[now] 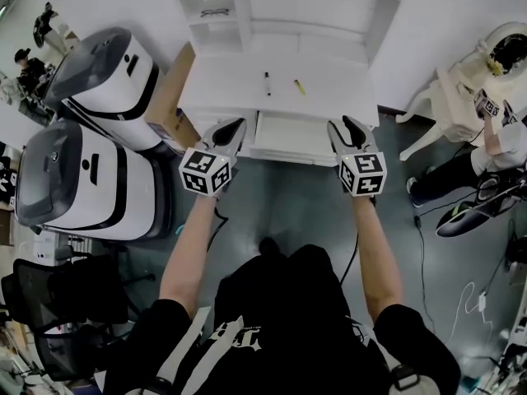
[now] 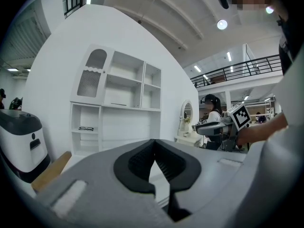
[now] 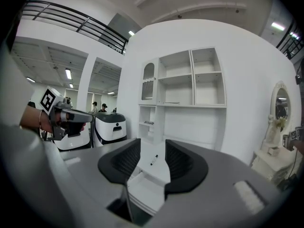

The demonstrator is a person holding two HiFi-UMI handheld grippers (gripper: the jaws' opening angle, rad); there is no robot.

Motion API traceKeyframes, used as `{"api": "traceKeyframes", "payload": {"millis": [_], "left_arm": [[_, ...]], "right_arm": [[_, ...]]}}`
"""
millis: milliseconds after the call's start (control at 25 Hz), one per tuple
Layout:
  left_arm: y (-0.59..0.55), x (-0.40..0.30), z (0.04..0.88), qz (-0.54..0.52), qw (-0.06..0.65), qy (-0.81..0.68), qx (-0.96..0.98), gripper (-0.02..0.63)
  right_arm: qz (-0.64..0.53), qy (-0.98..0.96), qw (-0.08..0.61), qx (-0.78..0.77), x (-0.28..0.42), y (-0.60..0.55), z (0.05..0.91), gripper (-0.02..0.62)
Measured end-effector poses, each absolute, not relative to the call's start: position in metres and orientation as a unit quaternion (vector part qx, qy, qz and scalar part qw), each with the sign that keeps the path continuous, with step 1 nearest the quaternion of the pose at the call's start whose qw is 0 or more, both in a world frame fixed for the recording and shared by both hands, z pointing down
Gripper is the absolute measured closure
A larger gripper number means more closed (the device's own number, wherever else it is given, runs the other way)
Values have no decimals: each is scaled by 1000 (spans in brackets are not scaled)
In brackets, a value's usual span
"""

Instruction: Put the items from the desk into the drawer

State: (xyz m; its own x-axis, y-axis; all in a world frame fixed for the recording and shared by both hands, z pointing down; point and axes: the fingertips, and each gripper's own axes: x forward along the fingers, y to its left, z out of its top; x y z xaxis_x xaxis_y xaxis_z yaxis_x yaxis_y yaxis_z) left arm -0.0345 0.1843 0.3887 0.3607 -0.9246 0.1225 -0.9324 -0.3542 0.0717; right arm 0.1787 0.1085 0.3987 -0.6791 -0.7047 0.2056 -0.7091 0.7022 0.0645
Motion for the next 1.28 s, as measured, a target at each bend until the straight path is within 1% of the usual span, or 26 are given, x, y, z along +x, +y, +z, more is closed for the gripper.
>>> {"api": "traceKeyframes", "payload": {"millis": [640,1280], "left_arm": [[153,-71,408,26,80,-567,819,601],[57,-130,435,47,89,-561,822,601]], "right_arm": [[20,-916,118,383,142,75,420,430],[40,-917,126,376,68,-20,450,430]]}}
